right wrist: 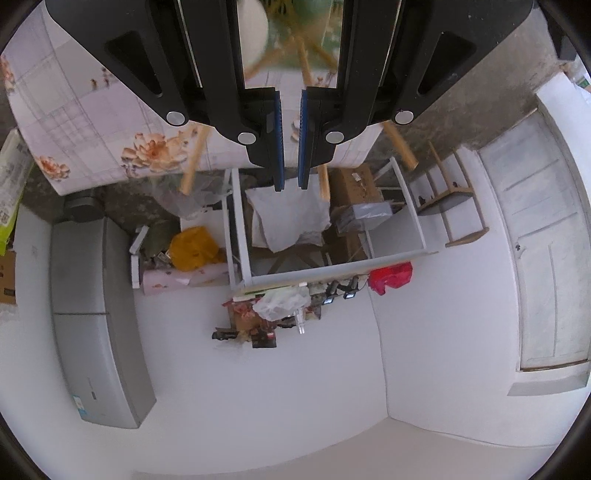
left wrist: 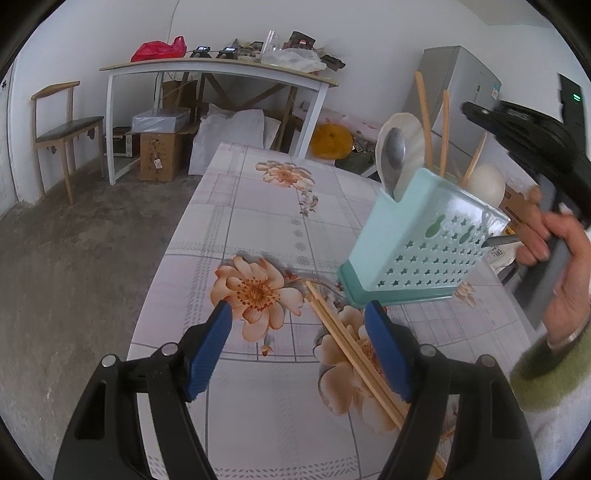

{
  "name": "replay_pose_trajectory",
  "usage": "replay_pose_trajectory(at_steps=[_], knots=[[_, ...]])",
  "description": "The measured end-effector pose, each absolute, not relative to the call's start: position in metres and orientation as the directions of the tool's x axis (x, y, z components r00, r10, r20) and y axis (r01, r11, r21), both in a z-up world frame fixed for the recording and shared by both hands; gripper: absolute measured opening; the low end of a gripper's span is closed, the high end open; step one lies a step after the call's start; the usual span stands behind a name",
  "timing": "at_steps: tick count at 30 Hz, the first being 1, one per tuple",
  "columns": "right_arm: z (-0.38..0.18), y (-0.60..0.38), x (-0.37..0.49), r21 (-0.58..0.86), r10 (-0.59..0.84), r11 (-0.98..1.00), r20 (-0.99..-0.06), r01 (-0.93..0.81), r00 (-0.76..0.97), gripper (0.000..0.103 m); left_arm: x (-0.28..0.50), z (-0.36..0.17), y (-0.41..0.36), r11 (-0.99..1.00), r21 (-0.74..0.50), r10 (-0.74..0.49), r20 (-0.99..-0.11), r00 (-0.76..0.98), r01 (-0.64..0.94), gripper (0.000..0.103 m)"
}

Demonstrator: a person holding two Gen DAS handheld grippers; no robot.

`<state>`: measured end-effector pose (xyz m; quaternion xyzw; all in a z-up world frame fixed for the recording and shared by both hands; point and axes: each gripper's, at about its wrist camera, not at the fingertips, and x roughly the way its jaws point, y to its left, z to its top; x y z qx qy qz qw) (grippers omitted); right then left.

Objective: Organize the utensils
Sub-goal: 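Lower the wooden chopstick into the green holder and open the right gripper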

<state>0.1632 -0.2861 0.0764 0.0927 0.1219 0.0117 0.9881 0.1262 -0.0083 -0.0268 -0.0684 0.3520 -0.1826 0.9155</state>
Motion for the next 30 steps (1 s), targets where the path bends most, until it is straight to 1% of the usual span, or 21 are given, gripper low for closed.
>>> replay_pose_trajectory(at_steps=[3, 8, 12, 14, 18, 23, 27, 30], knots=[[0.077, -0.289, 0.14, 0.19, 0.059, 0.982, -0.249, -0.011, 0.967, 0.007, 0.123, -0.026, -0.011, 0.923, -0.247, -0.384, -0.623, 0.681, 0.294, 0.072], [0.087, -0.296, 0.1, 0.18, 0.07, 0.983, -0.222, -0.03, 0.972, 0.014, 0.118, -0.026, -0.016, 0.924, -0.228, -0.381, -0.63, 0.676, 0.308, 0.072], [0.096, -0.301, 0.091, 0.181, 0.09, 0.982, -0.224, -0.05, 0.97, 0.018, 0.116, -0.025, -0.02, 0.924, -0.222, -0.381, -0.631, 0.676, 0.313, 0.072], [0.101, -0.301, 0.087, 0.17, 0.096, 0.984, -0.226, -0.058, 0.969, 0.021, 0.114, -0.024, -0.021, 0.924, -0.218, -0.38, -0.629, 0.678, 0.316, 0.072], [0.103, -0.307, 0.079, 0.176, 0.111, 0.982, -0.235, -0.07, 0.966, 0.022, 0.113, -0.024, -0.022, 0.923, -0.22, -0.383, -0.629, 0.677, 0.317, 0.072], [0.098, -0.333, 0.066, 0.214, 0.081, 0.977, -0.265, -0.023, 0.961, 0.026, 0.117, -0.027, -0.025, 0.924, -0.203, -0.375, -0.642, 0.669, 0.323, 0.072], [0.091, -0.371, 0.06, 0.3, 0.059, 0.953, -0.318, 0.041, 0.946, 0.029, 0.125, -0.029, -0.027, 0.922, -0.194, -0.376, -0.652, 0.658, 0.335, 0.072], [0.082, -0.398, 0.065, 0.364, 0.078, 0.929, -0.372, 0.068, 0.925, 0.036, 0.135, -0.036, -0.029, 0.919, -0.184, -0.376, -0.671, 0.639, 0.348, 0.072]])
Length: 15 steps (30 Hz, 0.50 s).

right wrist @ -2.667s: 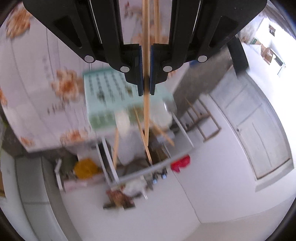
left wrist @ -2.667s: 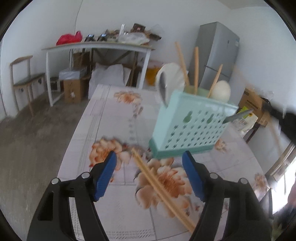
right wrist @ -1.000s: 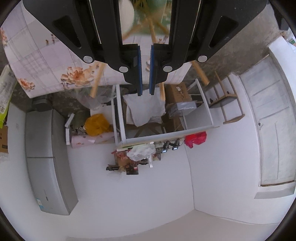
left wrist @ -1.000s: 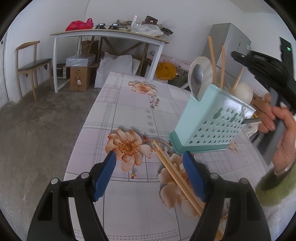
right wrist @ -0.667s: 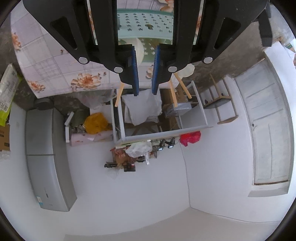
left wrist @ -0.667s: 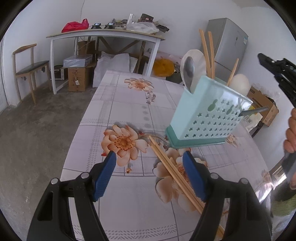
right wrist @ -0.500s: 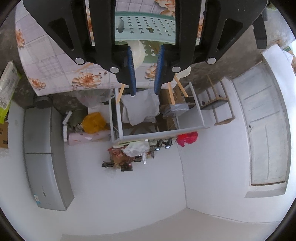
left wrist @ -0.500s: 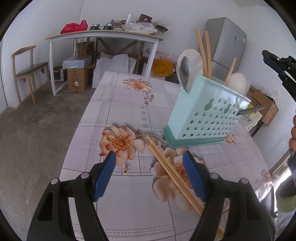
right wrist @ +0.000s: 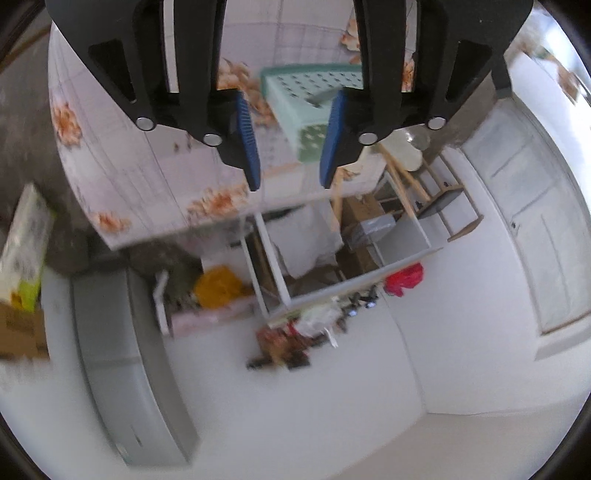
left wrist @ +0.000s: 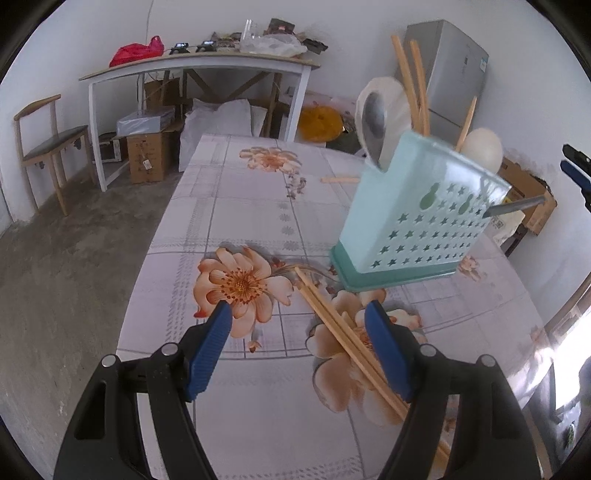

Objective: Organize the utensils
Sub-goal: 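Lower the wooden chopstick into the green holder and open the right gripper, then move the right gripper back to the chopsticks and grasp one, lifting it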

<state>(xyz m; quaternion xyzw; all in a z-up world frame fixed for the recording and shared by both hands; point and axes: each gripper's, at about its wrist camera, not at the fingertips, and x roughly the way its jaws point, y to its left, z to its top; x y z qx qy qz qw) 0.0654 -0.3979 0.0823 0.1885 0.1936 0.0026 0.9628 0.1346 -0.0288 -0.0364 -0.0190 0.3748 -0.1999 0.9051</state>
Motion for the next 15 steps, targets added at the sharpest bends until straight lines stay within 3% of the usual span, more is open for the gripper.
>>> replay_pose_trajectory(at_steps=[4, 8, 15], knots=[[0.062, -0.434, 0.108, 0.467, 0.17, 0.879, -0.489, 0.093, 0.855, 0.049, 0.149, -0.046, -0.026, 0.914, -0.222, -0.392, -0.692, 0.606, 0.339, 0.072], [0.027, -0.472, 0.194, 0.564, 0.286, 0.811, -0.618, 0.159, 0.732, 0.052, 0.163, -0.05, -0.02, 0.907, -0.274, -0.417, -0.701, 0.579, 0.32, 0.072], [-0.032, -0.492, 0.37, 0.572, 0.405, 0.776, -0.775, 0.266, 0.485, 0.052, 0.182, -0.047, -0.007, 0.925, -0.267, -0.378, -0.71, 0.595, 0.269, 0.072]])
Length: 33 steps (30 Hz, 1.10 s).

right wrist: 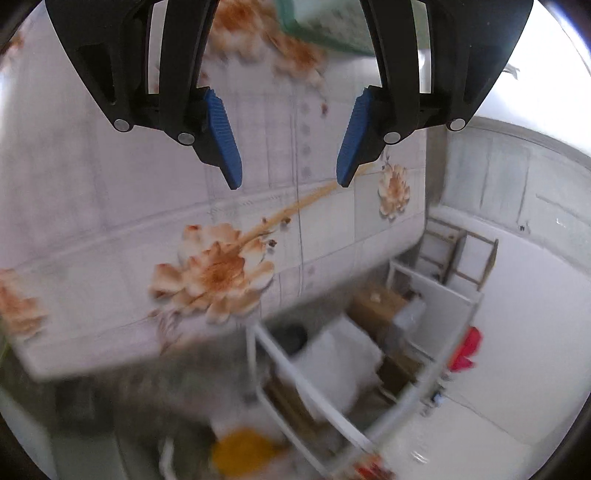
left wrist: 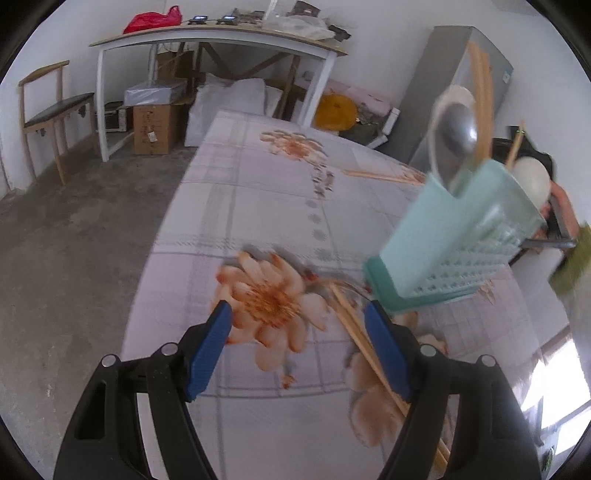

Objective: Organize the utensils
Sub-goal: 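Move the right gripper back to the chopsticks and grasp one, lifting it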

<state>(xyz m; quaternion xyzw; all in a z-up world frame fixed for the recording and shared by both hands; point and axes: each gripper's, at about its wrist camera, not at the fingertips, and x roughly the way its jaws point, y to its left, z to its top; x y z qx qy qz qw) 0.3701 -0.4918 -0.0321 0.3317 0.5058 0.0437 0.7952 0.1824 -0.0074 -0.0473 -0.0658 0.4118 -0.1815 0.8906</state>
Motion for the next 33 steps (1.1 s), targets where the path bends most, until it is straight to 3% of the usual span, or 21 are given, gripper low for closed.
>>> replay_pose_trajectory(at_steps=[8, 13, 26, 31, 33], knots=[[-0.097, -0.469, 0.427, 0.474, 0.416, 0.766, -0.88, 0.435, 0.228, 0.041, 0.189, -0.047, 0.008, 0.932, -0.286, -0.361, -0.711, 0.603, 0.222, 0.072], [-0.087, -0.461, 0.434, 0.429, 0.361, 0.787, -0.903, 0.442, 0.233, 0.034, 0.189, -0.049, 0.01, 0.929, -0.301, -0.37, -0.712, 0.597, 0.217, 0.072], [-0.063, -0.376, 0.488, 0.012, -0.036, 0.978, -0.973, 0.207, 0.227, 0.02, 0.192, -0.058, 0.013, 0.935, -0.297, -0.354, -0.727, 0.588, 0.195, 0.072], [-0.063, -0.368, 0.482, 0.053, -0.009, 0.976, -0.959, 0.211, 0.282, 0.005, 0.189, -0.058, 0.016, 0.937, -0.294, -0.346, -0.728, 0.592, 0.187, 0.072], [-0.064, -0.378, 0.47, 0.115, 0.04, 0.968, -0.947, 0.223, 0.318, 0.004, 0.188, -0.056, 0.017, 0.938, -0.292, -0.345, -0.726, 0.595, 0.188, 0.072]])
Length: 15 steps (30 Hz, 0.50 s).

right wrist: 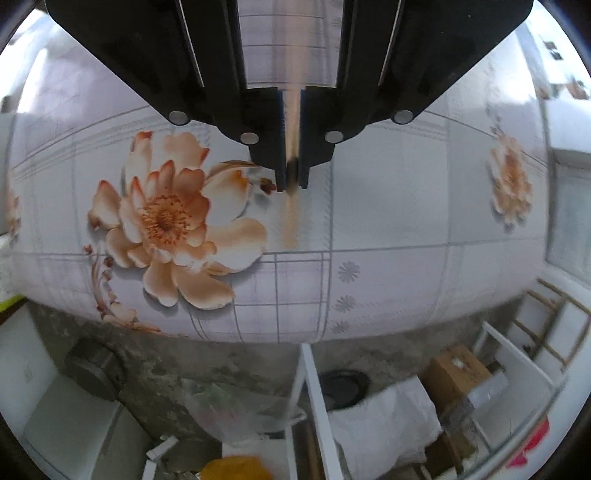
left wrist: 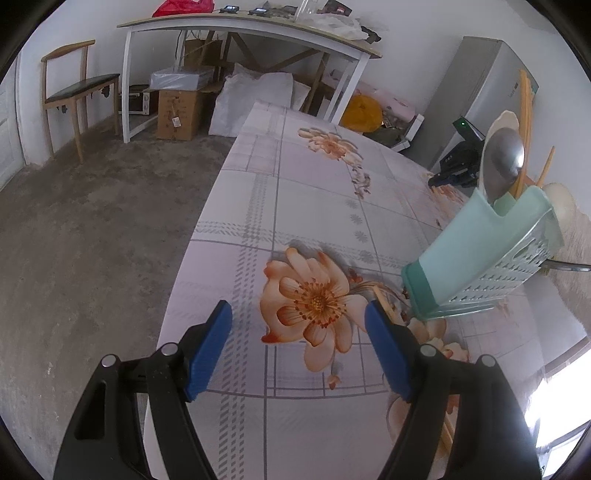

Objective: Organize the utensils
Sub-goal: 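Move the right gripper back to the chopsticks and grasp one, lifting it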

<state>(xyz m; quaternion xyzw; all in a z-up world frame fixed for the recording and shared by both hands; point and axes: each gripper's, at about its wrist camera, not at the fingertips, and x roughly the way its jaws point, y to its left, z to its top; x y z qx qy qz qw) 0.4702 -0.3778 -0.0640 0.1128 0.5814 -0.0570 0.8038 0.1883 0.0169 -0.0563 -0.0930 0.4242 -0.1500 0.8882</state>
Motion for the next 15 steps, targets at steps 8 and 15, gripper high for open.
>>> replay_pose_trajectory(at_steps=[8, 15], knots=[[0.005, -0.412, 0.433, 0.293, 0.104, 0.926, -0.803, 0.236, 0.587, 0.004, 0.175, -0.046, 0.017, 0.937, -0.287, -0.346, -0.706, 0.618, 0.198, 0.072], [0.147, -0.411, 0.345, 0.219, -0.023, 0.963, -0.524, 0.16, 0.852, 0.004, 0.155, -0.035, 0.013, 0.931, -0.295, -0.363, -0.681, 0.636, 0.216, 0.072]])
